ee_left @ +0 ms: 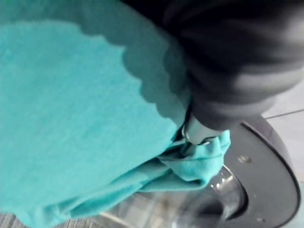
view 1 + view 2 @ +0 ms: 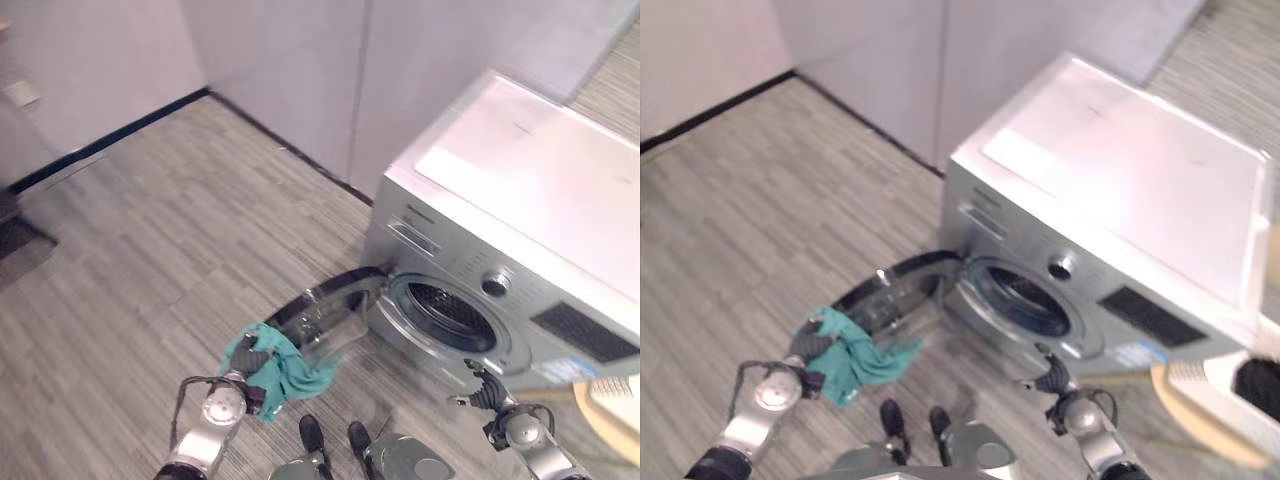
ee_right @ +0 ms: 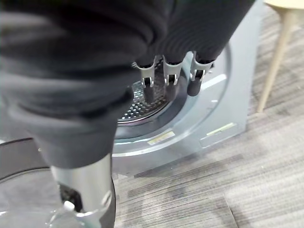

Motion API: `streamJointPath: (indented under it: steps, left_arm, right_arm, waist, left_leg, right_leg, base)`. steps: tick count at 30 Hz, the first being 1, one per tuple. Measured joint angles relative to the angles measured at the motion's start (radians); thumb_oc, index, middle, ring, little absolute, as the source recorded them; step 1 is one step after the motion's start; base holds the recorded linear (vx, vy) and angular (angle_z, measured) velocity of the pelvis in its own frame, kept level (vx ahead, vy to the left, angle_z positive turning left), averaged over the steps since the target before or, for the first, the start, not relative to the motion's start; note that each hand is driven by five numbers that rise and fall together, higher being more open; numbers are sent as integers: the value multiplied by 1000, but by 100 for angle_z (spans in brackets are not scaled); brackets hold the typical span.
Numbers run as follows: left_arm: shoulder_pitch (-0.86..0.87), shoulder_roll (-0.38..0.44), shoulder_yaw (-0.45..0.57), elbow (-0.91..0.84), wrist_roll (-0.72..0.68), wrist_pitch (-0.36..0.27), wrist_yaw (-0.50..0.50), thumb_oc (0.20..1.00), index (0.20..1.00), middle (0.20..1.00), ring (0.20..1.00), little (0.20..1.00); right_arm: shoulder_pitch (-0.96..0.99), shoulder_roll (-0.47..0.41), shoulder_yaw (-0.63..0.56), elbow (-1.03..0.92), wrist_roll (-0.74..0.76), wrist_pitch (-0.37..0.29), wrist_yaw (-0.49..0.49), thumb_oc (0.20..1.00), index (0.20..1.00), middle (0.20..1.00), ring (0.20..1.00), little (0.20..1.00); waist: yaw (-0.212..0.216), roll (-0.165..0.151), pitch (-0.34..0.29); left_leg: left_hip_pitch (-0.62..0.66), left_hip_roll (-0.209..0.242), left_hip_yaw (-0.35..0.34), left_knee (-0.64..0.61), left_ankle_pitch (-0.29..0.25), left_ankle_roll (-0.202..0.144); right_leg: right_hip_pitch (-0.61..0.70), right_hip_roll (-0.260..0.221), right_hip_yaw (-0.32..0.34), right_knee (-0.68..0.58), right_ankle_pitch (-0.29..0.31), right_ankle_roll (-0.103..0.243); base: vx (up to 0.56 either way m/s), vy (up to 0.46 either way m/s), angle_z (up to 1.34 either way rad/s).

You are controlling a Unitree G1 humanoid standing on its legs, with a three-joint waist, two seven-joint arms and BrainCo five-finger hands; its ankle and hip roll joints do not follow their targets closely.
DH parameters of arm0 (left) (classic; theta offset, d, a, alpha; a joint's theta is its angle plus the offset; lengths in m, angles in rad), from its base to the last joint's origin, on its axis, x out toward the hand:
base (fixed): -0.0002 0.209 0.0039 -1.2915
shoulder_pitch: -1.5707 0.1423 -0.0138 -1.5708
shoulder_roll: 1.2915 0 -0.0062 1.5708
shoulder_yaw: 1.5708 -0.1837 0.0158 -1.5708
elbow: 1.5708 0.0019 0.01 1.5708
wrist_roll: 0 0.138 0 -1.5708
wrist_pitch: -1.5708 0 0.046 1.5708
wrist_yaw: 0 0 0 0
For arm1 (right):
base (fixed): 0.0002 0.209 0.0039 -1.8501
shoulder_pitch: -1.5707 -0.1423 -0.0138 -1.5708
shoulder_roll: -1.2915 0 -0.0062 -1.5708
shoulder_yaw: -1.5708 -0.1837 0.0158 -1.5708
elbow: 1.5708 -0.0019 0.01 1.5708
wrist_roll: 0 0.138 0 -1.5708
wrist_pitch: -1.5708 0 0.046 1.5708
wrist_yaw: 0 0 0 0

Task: Grab the laundry basket,head to the washer,open it,put in the laundry and shut it.

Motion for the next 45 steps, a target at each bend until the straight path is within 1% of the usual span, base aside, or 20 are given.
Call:
streamJointPath:
  steps: [2,3,4,8,10,12,14,16,17,18,19,22,24,27,28,30,31,33,36,45]
  left_arm:
    - [-29,-2,-25,-1,0,-2,-3,200,200,200,200,200]
    - [-56,-9,-32,-11,0,-3,-5,200,200,200,200,200]
    - [-40,-13,-27,-21,0,-4,-3,200,200,200,200,200]
    - [-45,-24,-31,-35,21,-8,-2,200,200,200,200,200]
    - [-36,-25,-20,-50,26,-14,0,200,200,200,200,200]
    - [-14,-41,-11,-50,25,-14,1,200,200,200,200,200]
    - [9,-23,-6,-42,24,-10,7,200,200,200,200,200]
    - [26,-48,-15,-42,24,-10,13,200,200,200,200,200]
    - [21,-65,-16,-43,20,-11,14,200,200,200,200,200]
    - [12,-79,-17,-45,16,-13,20,200,200,200,200,200]
    - [3,-83,-15,-55,15,-20,34,200,200,200,200,200]
    - [-8,-88,-18,-44,15,-20,35,200,200,200,200,200]
    - [-46,-93,-19,-26,15,-22,54,200,200,200,200,200]
    - [-67,-103,-28,-26,14,-22,72,200,200,200,200,200]
    - [-107,-87,-46,-27,14,-26,87,200,200,200,200,200]
    - [-204,-84,-64,-22,14,-25,101,200,200,200,200,200]
    - [-240,-77,-70,-29,14,-41,114,200,200,200,200,200]
    - [-267,-80,-75,-27,14,-43,125,200,200,200,200,200]
    - [-330,-82,-74,-26,11,-44,158,200,200,200,200,200]
    - [-540,-60,-63,-17,-23,-61,302,200,200,200,200,200]
  right_arm:
    - [5,14,-1,6,0,3,2,1000,1000,1000,1000,1000]
    - [14,22,1,11,0,5,3,1000,1000,1000,1000,1000]
    - [10,35,0,17,0,5,2,1000,1000,1000,1000,1000]
    - [29,41,-11,9,0,-1,1,1000,1000,1000,1000,1000]
    - [57,45,-12,12,0,0,2,1000,1000,1000,1000,1000]
    - [79,46,-13,43,1,1,2,1000,1000,1000,1000,1000]
    - [98,56,-16,45,2,3,1,1000,1000,1000,1000,1000]
    - [99,14,-25,44,2,4,-5,1000,1000,1000,1000,1000]
    - [100,-8,-29,45,7,3,-4,1000,1000,1000,1000,1000]
    - [92,-9,-57,56,19,4,-6,1000,1000,1000,1000,1000]
    - [58,-9,-60,79,43,15,-19,1000,1000,1000,1000,1000]
    - [26,-10,-58,79,51,4,-32,1000,1000,1000,1000,1000]
    - [23,-9,-53,90,53,4,-43,1000,1000,1000,1000,1000]
    - [-10,-14,-48,109,81,-10,-50,1000,1000,1000,1000,1000]
    - [-41,-16,-38,103,87,-10,-59,1000,1000,1000,1000,1000]
    - [-54,-12,-40,86,94,-10,-74,1000,1000,1000,1000,1000]
    - [-61,-9,-30,72,115,-11,-76,1000,1000,1000,1000,1000]
    - [-78,-6,-25,68,125,-10,-84,1000,1000,1000,1000,1000]
    - [-100,-5,-14,28,131,-22,-88,1000,1000,1000,1000,1000]
    - [-204,-2,-9,-109,173,-65,-151,1000,1000,1000,1000,1000]
  waist:
    - [2,-11,6]
    - [4,-23,7]
    - [18,-25,6]
    - [16,-43,-4]
    - [18,-46,-11]
    - [3,-23,-15]
    - [20,-49,-21]
    - [40,-22,-40]
    - [20,2,-44]
    - [21,2,-39]
    - [62,-19,-29]
    - [43,-23,-13]
    - [65,-27,23]
    - [48,42,65]
    - [59,42,88]
    - [20,27,139]
    - [26,11,163]
    - [23,18,206]
    - [24,12,217]
    - [-8,11,233]
  left_leg:
    - [3,-10,26,3,-14,-12]
    - [11,9,103,1,-19,-24]
    - [23,27,145,5,-28,-35]
    - [35,47,211,62,-70,-60]
    - [40,60,221,92,-79,-80]
    - [61,106,233,131,-70,-120]
    - [12,166,157,335,-72,-125]
    - [-6,215,78,397,-88,-133]
    - [-17,216,41,407,-53,-140]
    - [-65,216,-63,475,-66,-127]
    - [-91,142,-221,467,-145,-141]
    - [-130,93,-256,308,-134,-142]
    - [-184,53,-349,231,-88,-149]
    - [-220,76,-322,224,-44,-105]
    - [-258,64,-312,222,18,-79]
    - [-316,24,-264,244,29,-59]
    - [-347,0,-240,252,12,-53]
    - [-377,-13,-239,273,13,-50]
    - [-483,-22,-235,344,-35,-41]
    - [-869,62,-227,771,-159,-37]
  right_leg:
    - [-6,-79,-138,-22,-1,-3]
    - [-16,-121,-251,-27,0,-1]
    - [-21,-135,-304,-28,0,-1]
    - [10,-238,-396,-30,4,4]
    - [22,-234,-350,-51,46,24]
    - [46,-186,-336,-45,38,-9]
    - [60,-167,-286,-35,14,-64]
    - [89,-134,-264,-83,44,-78]
    - [99,-110,-264,-93,42,-87]
    - [100,-88,-235,-97,48,-108]
    - [100,-91,-149,-123,62,-115]
    - [135,-77,-138,-185,94,-110]
    - [150,-49,-105,-213,104,-122]
    - [64,20,-52,-124,84,-115]
    - [-48,18,-43,6,33,-95]
    - [-172,-28,-26,152,-17,-64]
    - [-234,-52,-28,209,-57,-64]
    - [-262,-70,-31,232,-64,-63]
    - [-372,-91,-27,316,-104,-67]
    - [-720,-64,-53,654,-183,-94]
  base:
    - [53,-81,-70]
    - [76,-87,-114]
    - [56,-109,-140]
    - [82,-188,-70]
    - [83,-219,-23]
    - [93,-336,-22]
    - [54,-142,-65]
    - [15,-136,-67]
    - [16,-46,-13]
    - [88,5,-74]
    - [110,38,-117]
    - [48,47,-65]
    - [-11,143,-49]
    - [-206,188,-96]
    - [-279,188,-102]
    - [-212,92,-47]
    - [-104,24,-22]
    - [-48,5,-3]
    - [-61,-26,14]
    - [-72,-73,0]
